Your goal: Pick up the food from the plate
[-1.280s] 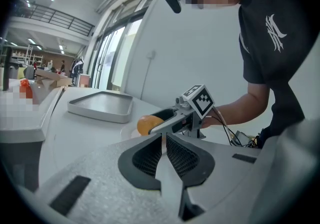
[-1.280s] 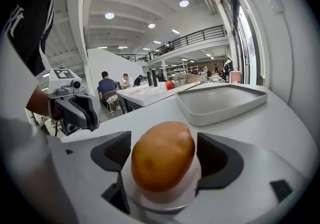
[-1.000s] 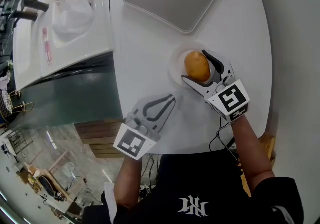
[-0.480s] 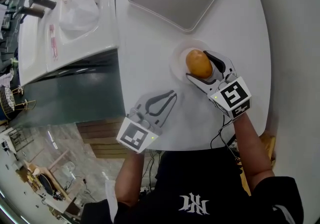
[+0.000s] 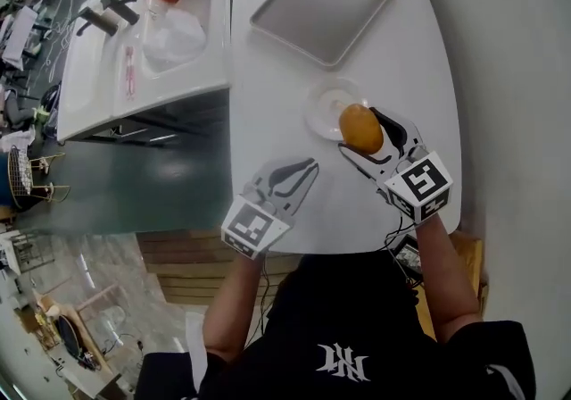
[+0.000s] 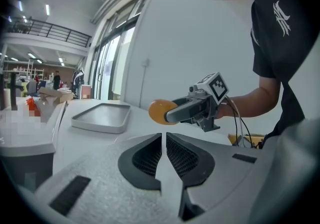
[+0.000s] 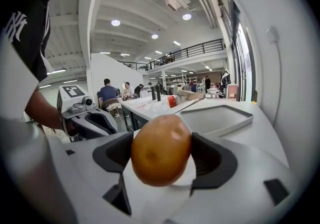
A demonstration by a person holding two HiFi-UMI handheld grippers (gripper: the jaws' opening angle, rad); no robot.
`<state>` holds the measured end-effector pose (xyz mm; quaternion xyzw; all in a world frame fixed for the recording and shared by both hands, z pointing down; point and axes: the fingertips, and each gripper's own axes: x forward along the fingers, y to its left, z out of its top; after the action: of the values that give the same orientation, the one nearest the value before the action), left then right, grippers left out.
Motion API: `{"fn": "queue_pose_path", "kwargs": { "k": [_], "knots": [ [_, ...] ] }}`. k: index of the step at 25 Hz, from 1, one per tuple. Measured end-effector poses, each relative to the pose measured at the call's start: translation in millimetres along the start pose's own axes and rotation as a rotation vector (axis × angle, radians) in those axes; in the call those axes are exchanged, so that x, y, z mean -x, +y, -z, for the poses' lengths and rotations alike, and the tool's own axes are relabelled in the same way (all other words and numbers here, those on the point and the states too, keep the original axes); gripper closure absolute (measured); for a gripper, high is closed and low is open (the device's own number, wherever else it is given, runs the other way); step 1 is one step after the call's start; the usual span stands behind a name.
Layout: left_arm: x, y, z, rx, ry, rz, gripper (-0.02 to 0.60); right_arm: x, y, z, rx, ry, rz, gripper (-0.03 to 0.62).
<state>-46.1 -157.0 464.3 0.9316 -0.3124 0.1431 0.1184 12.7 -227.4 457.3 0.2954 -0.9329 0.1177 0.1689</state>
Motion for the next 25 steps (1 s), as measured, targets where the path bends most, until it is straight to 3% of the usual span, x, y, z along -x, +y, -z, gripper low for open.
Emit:
{"fn": "queue_pose_path", "kwargs": {
  "k": [5,11,18,25],
  "knots": [
    [24.3,-46.1,-28.7,-0.056,-0.053,0.014,0.572,64.5,39.0,-30.3,-0.045,-0.108,0.031,0.235],
    [61.7,-118.2,-61.9,-0.112,-0.121,0.046,0.574,133.3,98.7,-39.9,-0.028,-0.15,0.055,0.235],
    [103.6,-198.2,-75.8,-0.161,-0.164,0.095,0.574,197.0,166.5,-42.2,-0.015,-0.215,0.077,0.235],
    [136.0,-235.0,-76.3,-0.197,-0.187,0.105,0.572,222.7,207.5,-30.7,-0.008,-0.233,0.076,0.235]
  ]
}}
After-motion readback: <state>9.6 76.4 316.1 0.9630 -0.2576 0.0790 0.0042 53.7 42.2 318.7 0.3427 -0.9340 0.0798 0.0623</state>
